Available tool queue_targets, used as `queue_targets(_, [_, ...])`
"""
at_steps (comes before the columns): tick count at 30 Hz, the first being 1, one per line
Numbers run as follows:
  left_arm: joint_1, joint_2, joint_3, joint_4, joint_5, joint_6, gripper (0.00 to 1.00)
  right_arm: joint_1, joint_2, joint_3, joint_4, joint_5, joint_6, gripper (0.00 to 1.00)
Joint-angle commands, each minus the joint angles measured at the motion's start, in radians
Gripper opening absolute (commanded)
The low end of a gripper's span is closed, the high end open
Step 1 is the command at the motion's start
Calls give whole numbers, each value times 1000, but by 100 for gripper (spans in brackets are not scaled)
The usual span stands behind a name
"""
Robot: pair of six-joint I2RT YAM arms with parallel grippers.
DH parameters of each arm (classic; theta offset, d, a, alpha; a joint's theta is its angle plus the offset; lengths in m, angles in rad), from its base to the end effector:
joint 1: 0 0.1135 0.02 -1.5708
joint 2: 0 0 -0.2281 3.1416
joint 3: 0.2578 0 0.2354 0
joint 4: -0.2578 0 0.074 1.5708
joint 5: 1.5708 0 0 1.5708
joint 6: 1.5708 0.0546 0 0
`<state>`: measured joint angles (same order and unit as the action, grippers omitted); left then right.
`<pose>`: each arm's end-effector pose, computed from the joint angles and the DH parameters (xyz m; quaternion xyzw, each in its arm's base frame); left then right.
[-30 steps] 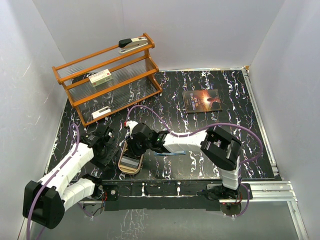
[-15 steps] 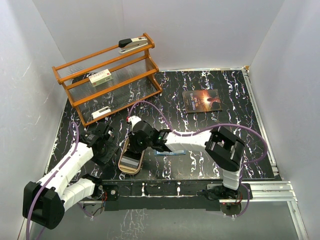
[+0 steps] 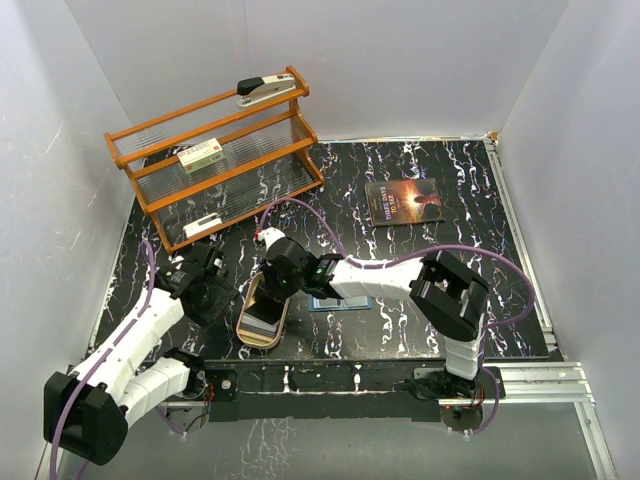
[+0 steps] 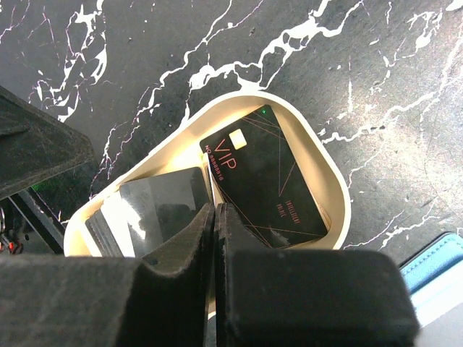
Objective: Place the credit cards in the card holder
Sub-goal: Pick up the credit card from the storage box, then insert the credit card into the card holder.
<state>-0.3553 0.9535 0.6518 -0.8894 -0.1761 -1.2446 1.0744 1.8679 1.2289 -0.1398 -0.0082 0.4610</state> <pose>0.1632 -0.0503 0.1705 -0.4358 0.8760 -0.0747 0.1929 0.1886 0.3491 0.1537 -0.2800 0.8791 0.2706 0.2749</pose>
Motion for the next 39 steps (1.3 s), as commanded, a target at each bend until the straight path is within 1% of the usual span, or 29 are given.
queue_targets(1, [5,-40,45,56,3,102,61,-2,-12,37,-24,-22,-19,0])
queue_targets(9, [4,-101,55,188,115,314,64,-19,-105,-10,26,0,12,0])
queue_targets(14, [6,-160,47,272,202,380,67,-39,-198,-55,60,8,40,0])
queue_targets(17, [6,-192,48,327,293,408,67,-55,-249,-83,75,8,64,0])
queue_targets(19, [5,-219,43,367,333,395,68,-81,-289,-114,90,-4,105,0])
queue_targets(22, [5,-256,16,464,429,368,70,-116,-368,-177,127,-9,176,0])
queue_targets(28, [5,-293,-75,707,594,238,69,-169,-552,-302,212,5,297,0])
queue_targets(34, [5,-279,-176,1016,725,91,64,-191,-683,-366,288,-5,378,0])
queue_targets(39, [5,-238,-218,1232,797,-4,57,-191,-738,-397,341,-7,436,0])
